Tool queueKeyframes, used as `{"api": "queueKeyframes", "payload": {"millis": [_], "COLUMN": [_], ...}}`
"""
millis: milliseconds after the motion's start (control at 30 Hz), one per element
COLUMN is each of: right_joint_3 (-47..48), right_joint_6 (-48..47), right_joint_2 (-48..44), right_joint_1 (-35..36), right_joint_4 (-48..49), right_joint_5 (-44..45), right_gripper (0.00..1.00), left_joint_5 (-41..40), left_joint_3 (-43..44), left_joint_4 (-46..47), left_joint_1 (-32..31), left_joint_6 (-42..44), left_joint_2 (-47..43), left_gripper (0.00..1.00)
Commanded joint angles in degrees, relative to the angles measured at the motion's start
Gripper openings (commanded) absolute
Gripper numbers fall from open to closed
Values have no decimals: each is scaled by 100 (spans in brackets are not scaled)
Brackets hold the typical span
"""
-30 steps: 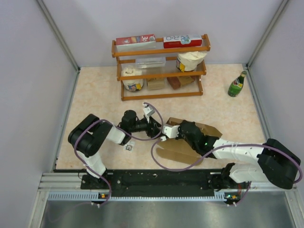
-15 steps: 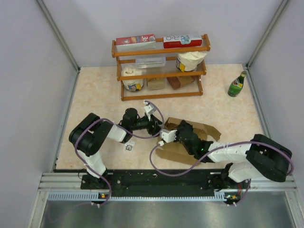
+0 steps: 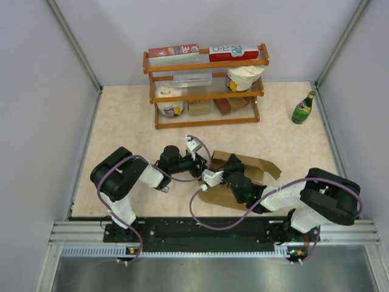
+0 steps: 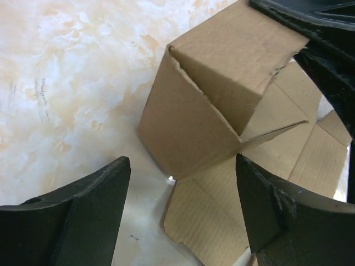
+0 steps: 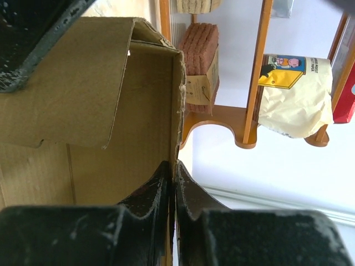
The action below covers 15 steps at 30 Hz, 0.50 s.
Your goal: Fold the paper box
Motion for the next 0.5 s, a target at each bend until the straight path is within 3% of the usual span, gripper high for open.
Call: {"api": "queueKeyframes", "payload": {"millis": [0, 467], "right_joint_3": [-87, -26], "right_joint_6": [-51, 379], "right_joint_2": [45, -52], "right_joint_1": [116, 160], "right_joint_4": [488, 128], "right_joint_5": [243, 243], "right_gripper": [8, 17], "left_joint_5": [-716, -2158], "left_joint_3": [-116, -98], "left_joint_4": [493, 792], "left_joint_1": [-197, -672], "left_joint_6": [32, 128], "left_joint_2": [-92, 57], "left_gripper": [81, 84]}}
